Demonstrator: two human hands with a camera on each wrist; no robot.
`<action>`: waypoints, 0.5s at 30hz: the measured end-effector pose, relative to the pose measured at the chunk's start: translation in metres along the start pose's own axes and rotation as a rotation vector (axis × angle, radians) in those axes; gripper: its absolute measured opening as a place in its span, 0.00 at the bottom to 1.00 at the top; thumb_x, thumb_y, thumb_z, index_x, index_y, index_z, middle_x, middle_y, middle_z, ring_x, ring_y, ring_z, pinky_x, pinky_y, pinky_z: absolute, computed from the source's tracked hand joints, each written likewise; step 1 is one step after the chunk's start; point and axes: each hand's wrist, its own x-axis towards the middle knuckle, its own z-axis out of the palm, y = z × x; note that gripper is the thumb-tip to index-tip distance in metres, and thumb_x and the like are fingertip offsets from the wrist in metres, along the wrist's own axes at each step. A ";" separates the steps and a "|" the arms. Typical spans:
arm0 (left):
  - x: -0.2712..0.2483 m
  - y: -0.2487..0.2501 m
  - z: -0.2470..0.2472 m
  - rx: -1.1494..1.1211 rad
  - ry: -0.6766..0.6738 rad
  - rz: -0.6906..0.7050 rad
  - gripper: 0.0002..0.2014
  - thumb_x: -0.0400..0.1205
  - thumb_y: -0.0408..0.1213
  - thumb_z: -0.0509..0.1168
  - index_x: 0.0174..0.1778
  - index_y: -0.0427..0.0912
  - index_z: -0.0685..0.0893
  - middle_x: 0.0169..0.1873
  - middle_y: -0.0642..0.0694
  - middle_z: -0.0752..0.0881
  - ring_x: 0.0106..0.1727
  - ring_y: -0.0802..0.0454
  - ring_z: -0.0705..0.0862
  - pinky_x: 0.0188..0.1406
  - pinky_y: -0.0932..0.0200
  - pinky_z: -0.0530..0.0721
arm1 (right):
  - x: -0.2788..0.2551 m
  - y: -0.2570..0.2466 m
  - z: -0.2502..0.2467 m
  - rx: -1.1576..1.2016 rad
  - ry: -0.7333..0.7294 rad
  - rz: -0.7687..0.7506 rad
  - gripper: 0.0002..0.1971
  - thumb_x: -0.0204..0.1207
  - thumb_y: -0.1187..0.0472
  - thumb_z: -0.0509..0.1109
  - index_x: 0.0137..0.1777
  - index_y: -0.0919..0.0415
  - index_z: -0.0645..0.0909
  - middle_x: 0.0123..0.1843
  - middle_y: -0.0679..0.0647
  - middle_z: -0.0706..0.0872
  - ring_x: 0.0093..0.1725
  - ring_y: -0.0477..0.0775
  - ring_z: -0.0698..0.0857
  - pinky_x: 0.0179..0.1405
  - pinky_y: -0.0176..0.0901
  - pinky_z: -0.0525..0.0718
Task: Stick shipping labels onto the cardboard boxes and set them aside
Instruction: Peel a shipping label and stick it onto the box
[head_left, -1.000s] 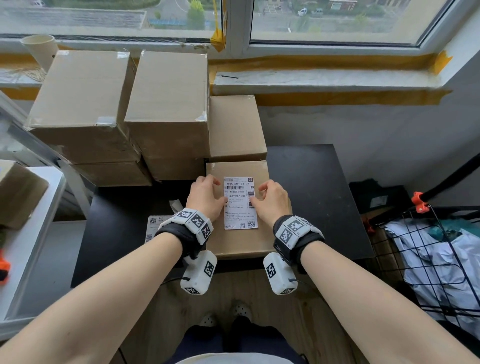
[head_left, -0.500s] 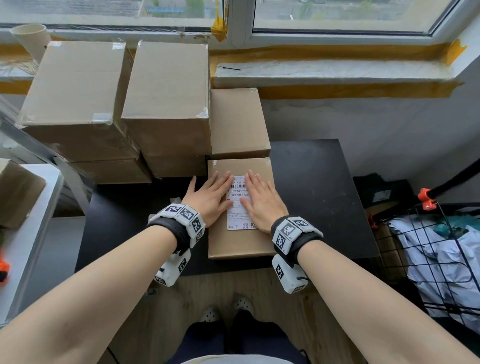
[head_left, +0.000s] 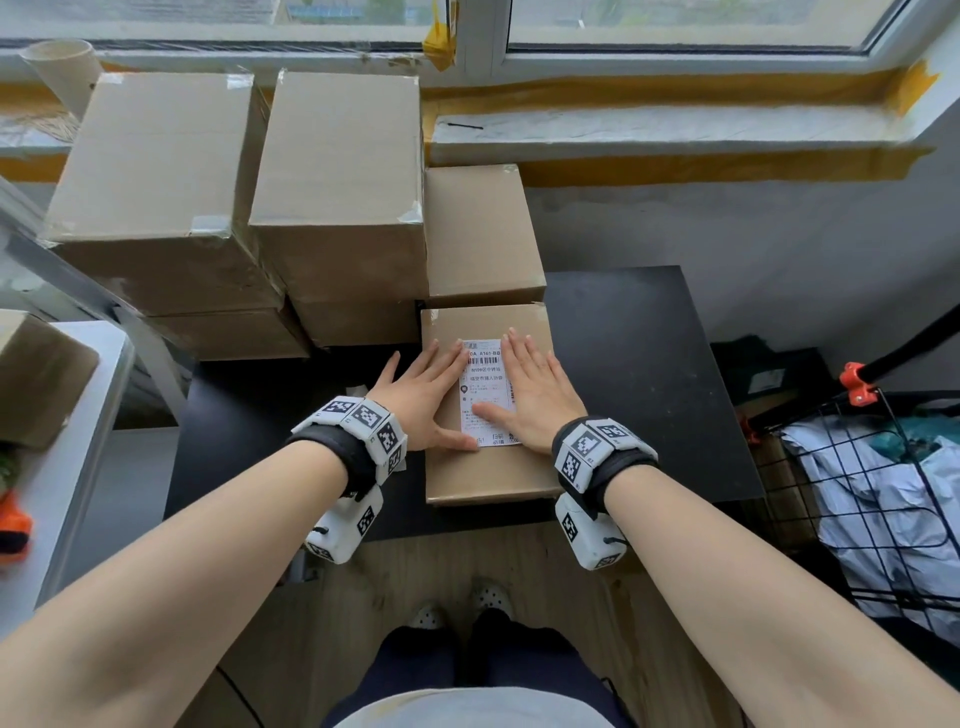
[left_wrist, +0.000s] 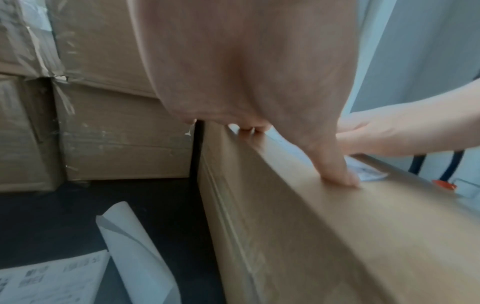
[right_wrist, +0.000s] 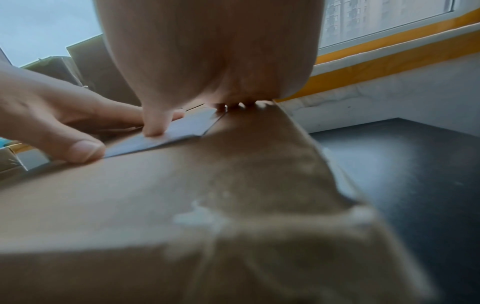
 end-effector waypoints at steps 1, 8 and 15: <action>0.001 0.000 -0.002 -0.011 -0.024 -0.004 0.58 0.69 0.70 0.64 0.81 0.51 0.31 0.81 0.57 0.32 0.82 0.55 0.31 0.80 0.42 0.33 | -0.001 -0.002 0.000 -0.005 -0.007 0.006 0.49 0.76 0.33 0.56 0.83 0.58 0.33 0.85 0.50 0.33 0.84 0.49 0.34 0.81 0.47 0.34; 0.003 0.001 -0.010 -0.023 -0.083 -0.007 0.59 0.70 0.65 0.68 0.80 0.51 0.30 0.81 0.56 0.32 0.82 0.53 0.31 0.80 0.41 0.33 | -0.017 -0.005 0.012 -0.014 -0.015 0.031 0.54 0.71 0.28 0.58 0.83 0.57 0.32 0.85 0.50 0.33 0.83 0.48 0.34 0.82 0.50 0.34; 0.001 0.003 -0.004 -0.131 -0.024 -0.013 0.58 0.70 0.56 0.73 0.81 0.50 0.34 0.82 0.53 0.34 0.82 0.49 0.32 0.81 0.44 0.36 | -0.041 0.017 0.017 0.165 0.098 0.150 0.50 0.72 0.34 0.64 0.83 0.50 0.36 0.85 0.45 0.34 0.83 0.47 0.34 0.82 0.52 0.37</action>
